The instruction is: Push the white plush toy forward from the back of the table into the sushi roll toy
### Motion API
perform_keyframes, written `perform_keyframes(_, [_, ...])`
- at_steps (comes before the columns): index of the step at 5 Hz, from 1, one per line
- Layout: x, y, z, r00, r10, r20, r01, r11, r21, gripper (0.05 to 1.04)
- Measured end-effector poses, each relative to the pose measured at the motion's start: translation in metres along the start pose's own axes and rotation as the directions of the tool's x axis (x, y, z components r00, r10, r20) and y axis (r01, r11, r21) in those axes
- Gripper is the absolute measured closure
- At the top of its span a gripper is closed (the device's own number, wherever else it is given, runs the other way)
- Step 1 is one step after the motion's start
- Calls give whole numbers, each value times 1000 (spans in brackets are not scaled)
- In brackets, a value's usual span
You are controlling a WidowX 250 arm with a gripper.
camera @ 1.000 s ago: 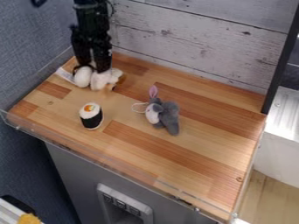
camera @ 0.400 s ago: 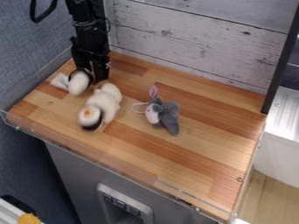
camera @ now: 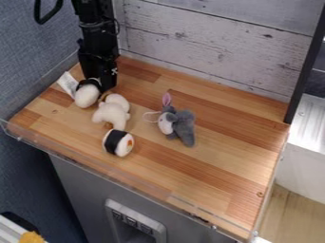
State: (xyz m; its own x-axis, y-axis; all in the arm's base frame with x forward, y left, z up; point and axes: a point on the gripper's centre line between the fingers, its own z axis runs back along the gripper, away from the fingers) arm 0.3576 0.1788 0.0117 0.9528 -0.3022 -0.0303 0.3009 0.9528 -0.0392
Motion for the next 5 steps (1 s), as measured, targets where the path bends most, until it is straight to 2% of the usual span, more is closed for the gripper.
perform_keyframes(2, [3, 0, -1, 999, 42, 1, -42, 999, 5, 85])
perform_keyframes(3, [5, -6, -5, 997, 75, -4, -75, 997, 2, 138])
perform_keyframes(5, [1, -9, -5, 996, 92, -5, -92, 996, 1, 712])
